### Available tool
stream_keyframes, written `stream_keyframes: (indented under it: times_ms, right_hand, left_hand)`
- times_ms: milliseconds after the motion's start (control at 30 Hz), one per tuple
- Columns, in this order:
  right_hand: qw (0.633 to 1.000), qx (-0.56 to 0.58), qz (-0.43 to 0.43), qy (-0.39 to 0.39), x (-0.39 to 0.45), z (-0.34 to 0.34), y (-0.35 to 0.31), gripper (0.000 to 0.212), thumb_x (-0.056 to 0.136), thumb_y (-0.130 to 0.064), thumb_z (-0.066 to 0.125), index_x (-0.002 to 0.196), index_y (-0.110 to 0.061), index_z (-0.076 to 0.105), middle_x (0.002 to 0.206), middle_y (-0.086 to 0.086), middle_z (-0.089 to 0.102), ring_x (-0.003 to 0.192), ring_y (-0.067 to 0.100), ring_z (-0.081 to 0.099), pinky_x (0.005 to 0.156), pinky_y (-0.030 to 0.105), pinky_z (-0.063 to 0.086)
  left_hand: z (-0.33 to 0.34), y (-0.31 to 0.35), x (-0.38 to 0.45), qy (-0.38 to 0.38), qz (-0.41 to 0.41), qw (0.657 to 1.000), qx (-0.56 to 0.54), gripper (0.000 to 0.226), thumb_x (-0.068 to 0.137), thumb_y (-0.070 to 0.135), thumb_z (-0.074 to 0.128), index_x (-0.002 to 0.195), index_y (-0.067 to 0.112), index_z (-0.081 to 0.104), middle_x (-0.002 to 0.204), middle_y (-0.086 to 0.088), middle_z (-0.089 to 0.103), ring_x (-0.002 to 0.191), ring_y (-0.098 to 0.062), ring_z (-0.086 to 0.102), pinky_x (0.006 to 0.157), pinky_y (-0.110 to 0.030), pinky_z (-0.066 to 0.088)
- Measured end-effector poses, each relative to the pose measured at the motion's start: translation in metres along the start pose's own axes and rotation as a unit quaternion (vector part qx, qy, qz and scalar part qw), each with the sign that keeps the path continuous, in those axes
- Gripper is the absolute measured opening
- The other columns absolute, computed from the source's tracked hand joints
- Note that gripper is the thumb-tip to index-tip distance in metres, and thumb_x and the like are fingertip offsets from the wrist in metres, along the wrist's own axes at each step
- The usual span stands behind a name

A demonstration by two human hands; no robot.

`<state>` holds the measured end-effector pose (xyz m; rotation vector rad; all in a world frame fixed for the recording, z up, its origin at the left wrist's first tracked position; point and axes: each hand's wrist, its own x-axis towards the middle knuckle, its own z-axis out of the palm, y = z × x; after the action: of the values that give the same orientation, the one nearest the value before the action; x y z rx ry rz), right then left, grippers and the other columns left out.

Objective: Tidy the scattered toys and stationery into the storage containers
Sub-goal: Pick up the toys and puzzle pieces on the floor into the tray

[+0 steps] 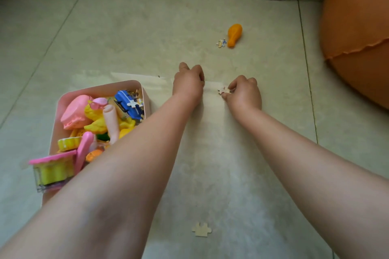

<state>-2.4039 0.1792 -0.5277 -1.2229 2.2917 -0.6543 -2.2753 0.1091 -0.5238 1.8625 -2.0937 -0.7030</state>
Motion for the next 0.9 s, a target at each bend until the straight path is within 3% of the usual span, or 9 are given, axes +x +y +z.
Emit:
stream_keyframes:
  times_ms: [133,300,433,533,700,800,900]
  right_hand:
    - [0.999,0.017,0.007,-0.028,-0.011,-0.006,0.0,0.018,0.083,-0.023,0.07,0.096,-0.017,0.059,0.101,0.006,0.066,0.096,0.026,0.061,0.07,0.028,0.04]
    - [0.998,0.042,0.025,-0.043,-0.034,-0.005,0.006,0.021,0.085,-0.023,0.066,0.105,-0.018,0.062,0.105,0.004,0.068,0.098,0.026,0.062,0.076,0.029,0.044]
    - [0.994,0.087,0.05,-0.049,-0.048,-0.008,0.002,0.021,0.084,-0.023,0.066,0.105,-0.019,0.064,0.096,0.003,0.067,0.09,0.024,0.062,0.068,0.025,0.039]
    - [0.991,0.117,0.051,-0.046,-0.052,-0.01,-0.006,0.02,0.084,-0.023,0.067,0.103,-0.019,0.063,0.087,0.002,0.063,0.081,0.023,0.061,0.066,0.025,0.037]
    - [0.979,0.194,-0.011,-0.069,-0.071,-0.007,-0.05,0.006,0.089,-0.023,0.065,0.093,-0.024,0.06,0.071,-0.002,0.059,0.074,0.022,0.063,0.07,0.031,0.047]
    - [0.972,0.208,-0.06,-0.096,-0.087,0.002,-0.09,0.008,0.09,-0.025,0.063,0.096,-0.02,0.062,0.079,0.001,0.064,0.076,0.021,0.064,0.077,0.037,0.052]
    - [0.974,0.14,-0.131,-0.118,-0.104,0.012,-0.125,0.016,0.089,-0.031,0.063,0.1,-0.018,0.064,0.092,0.005,0.068,0.084,0.024,0.064,0.076,0.035,0.051]
  left_hand:
    - [-0.005,-0.01,-0.019,-0.001,0.028,1.0,0.004,0.011,0.084,0.012,0.062,0.095,0.011,0.062,0.109,-0.011,0.049,0.087,-0.031,0.058,0.07,-0.029,0.043]
    - [-0.017,-0.013,-0.042,-0.037,-0.039,0.999,-0.011,0.042,0.083,0.019,0.07,0.12,0.009,0.053,0.124,-0.014,0.052,0.11,-0.03,0.057,0.086,-0.029,0.044]
    - [-0.025,-0.018,-0.069,-0.107,-0.073,0.991,0.027,0.029,0.08,0.021,0.073,0.103,0.004,0.069,0.107,-0.013,0.068,0.103,-0.03,0.063,0.083,-0.03,0.05]
    - [-0.026,-0.024,-0.089,-0.126,-0.071,0.989,0.036,0.026,0.082,0.025,0.072,0.099,0.006,0.07,0.104,-0.012,0.069,0.101,-0.029,0.064,0.081,-0.03,0.049]
    - [-0.089,-0.018,-0.1,-0.028,-0.043,0.996,-0.071,0.016,0.085,0.022,0.071,0.095,0.01,0.067,0.097,-0.009,0.068,0.09,-0.026,0.062,0.066,-0.025,0.038]
    - [-0.135,-0.032,-0.1,0.056,-0.08,0.993,-0.068,0.013,0.087,0.023,0.067,0.096,0.013,0.066,0.096,-0.007,0.068,0.088,-0.025,0.062,0.066,-0.026,0.039]
    - [-0.166,-0.065,-0.103,0.093,-0.138,0.986,-0.017,0.012,0.089,0.024,0.064,0.098,0.015,0.066,0.102,-0.008,0.069,0.096,-0.028,0.064,0.072,-0.029,0.045]
